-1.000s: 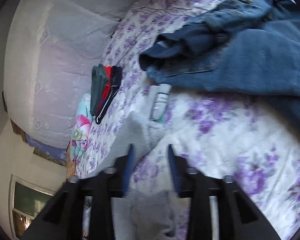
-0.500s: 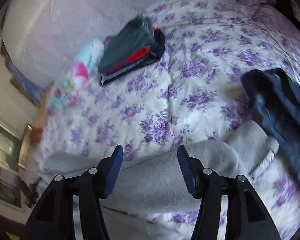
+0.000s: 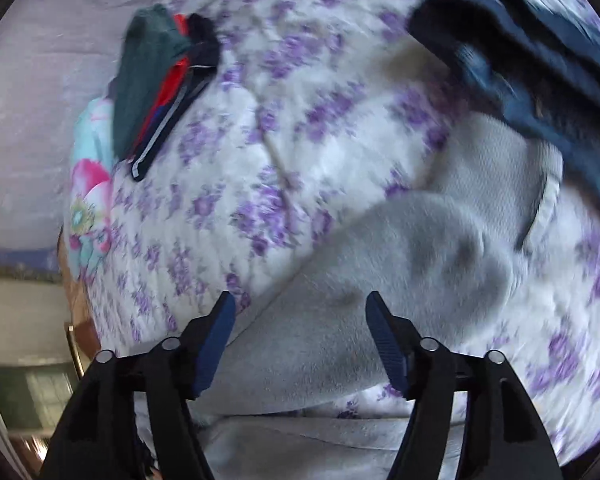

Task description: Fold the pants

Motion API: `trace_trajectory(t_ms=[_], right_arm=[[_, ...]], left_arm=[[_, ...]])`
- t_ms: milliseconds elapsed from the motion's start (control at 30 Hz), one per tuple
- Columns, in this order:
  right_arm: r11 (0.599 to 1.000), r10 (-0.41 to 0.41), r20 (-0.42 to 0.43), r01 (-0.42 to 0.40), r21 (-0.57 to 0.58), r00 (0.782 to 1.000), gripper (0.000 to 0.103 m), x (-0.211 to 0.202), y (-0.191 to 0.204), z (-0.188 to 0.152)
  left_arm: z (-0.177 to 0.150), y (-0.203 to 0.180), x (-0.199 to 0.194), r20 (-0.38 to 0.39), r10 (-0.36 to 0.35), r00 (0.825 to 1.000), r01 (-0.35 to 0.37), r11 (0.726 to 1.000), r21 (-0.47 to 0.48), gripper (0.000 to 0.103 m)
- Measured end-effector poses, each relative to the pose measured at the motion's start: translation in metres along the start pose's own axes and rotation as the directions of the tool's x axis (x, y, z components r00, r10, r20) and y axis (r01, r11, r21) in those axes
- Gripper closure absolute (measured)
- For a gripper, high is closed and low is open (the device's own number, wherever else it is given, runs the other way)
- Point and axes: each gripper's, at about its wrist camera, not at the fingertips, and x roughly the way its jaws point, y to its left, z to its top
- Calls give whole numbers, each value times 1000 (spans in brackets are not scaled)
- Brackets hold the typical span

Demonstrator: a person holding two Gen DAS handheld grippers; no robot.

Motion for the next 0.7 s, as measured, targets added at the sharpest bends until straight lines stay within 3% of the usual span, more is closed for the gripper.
trace_trajectory(t_ms=[200, 400, 467, 533, 600, 700], right_arm=[[982, -184, -34, 185, 21, 982, 30, 44, 7, 9], [961, -276, -12, 276, -14, 961, 14, 58, 28, 6], [944, -329, -14, 328, -12, 944, 10, 64, 37, 7], [914, -402, 6, 401, -65, 916, 10, 74, 49, 5], [895, -430, 48, 432, -112, 902, 11, 77, 56, -3], [908, -390, 101, 400, -125, 915, 24, 67, 50, -11]], left_arm=[[-1, 2, -3, 11, -24, 1000, 24, 1000, -3, 4], [-2, 11, -11, 52, -119, 992, 120, 992, -29, 4], [-2, 12, -11, 52, -131, 990, 133, 991, -31, 5], [-1, 10, -8, 41, -119, 992, 120, 993, -19, 5], [-2, 9, -8, 40, -114, 993, 115, 993, -16, 4], [-2, 8, -7, 41, -120, 992, 121, 992, -18, 4]])
